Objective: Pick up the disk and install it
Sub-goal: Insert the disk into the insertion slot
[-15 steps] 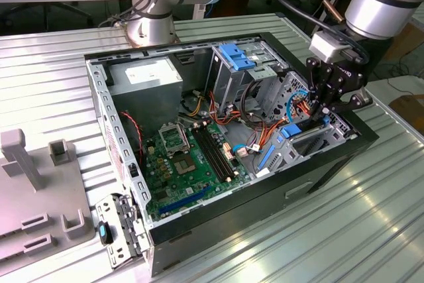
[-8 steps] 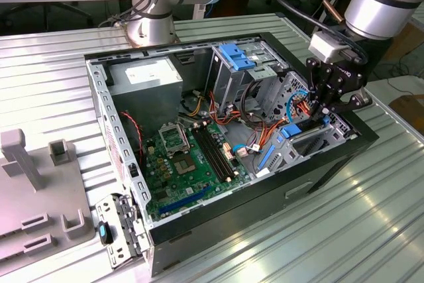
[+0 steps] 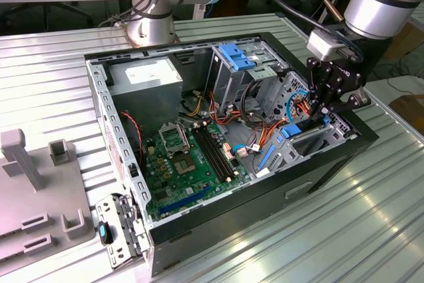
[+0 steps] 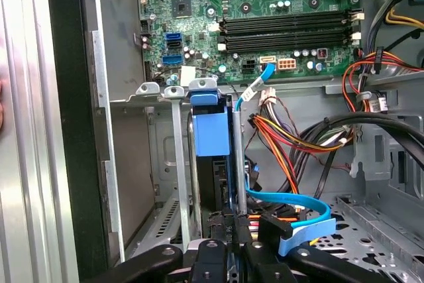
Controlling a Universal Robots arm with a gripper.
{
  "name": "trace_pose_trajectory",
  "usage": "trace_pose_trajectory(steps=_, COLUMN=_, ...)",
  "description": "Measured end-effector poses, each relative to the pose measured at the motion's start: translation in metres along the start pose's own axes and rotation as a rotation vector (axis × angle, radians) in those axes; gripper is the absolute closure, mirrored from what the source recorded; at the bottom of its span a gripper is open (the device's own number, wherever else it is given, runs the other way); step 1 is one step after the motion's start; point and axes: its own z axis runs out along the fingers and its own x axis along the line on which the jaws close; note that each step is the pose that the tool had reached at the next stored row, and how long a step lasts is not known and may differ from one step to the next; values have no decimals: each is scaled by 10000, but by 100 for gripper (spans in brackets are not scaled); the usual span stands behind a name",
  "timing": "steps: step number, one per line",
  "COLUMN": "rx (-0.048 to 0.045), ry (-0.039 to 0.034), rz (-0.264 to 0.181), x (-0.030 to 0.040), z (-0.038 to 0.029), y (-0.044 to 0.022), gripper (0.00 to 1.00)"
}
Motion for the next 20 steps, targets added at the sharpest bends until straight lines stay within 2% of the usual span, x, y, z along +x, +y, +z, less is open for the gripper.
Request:
trace_pose_trajectory(steps=13, rx=-1, ry=-3, rz=0, x=0, z=5, y=0, gripper=83)
trace_pose_trajectory(steps=20, rx=-1, ry=-4, rz=6, x=2, z=-45, y=-20, gripper=83)
